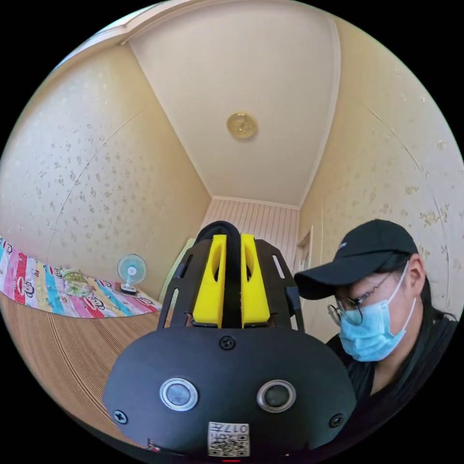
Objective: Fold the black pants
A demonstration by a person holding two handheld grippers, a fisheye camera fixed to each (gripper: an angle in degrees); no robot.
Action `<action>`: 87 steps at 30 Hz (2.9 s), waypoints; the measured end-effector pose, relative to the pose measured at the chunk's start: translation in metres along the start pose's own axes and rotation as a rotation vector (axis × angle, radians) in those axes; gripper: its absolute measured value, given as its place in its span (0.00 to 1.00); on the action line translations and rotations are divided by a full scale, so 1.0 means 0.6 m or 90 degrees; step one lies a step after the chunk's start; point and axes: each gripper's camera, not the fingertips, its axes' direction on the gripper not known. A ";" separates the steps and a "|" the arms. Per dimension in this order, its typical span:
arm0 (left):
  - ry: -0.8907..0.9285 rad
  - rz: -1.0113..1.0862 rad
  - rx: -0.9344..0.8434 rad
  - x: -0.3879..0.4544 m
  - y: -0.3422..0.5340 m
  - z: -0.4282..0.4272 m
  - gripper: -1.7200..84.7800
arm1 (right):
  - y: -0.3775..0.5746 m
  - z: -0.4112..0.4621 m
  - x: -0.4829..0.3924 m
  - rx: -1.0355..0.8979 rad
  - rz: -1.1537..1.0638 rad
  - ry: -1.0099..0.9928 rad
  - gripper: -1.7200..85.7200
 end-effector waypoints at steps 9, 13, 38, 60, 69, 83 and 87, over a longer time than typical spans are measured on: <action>-0.253 -0.162 -0.207 -0.309 0.008 0.192 0.08 | 0.002 0.059 0.274 -0.092 0.167 0.279 0.03; -0.263 -0.151 -0.255 -0.349 0.103 0.177 0.08 | 0.054 0.085 0.364 -0.098 0.222 0.284 0.03; -0.556 -0.204 -0.327 -0.293 0.635 -0.227 0.13 | 0.543 0.034 0.270 -0.269 0.629 0.183 0.28; -0.773 -0.269 -0.152 -0.450 0.590 -0.500 0.04 | 0.404 0.724 0.676 -0.505 0.563 0.252 0.24; -0.749 -0.306 -0.201 -0.507 0.571 -0.551 0.15 | 0.399 1.077 0.758 -0.499 0.519 0.239 0.24; -0.748 -0.274 -0.281 -0.512 0.570 -0.542 0.17 | 0.464 0.705 0.630 -0.474 0.460 0.262 0.19; -0.755 -0.257 -0.317 -0.512 0.580 -0.529 0.17 | 0.501 0.421 0.505 -0.462 0.486 0.540 0.18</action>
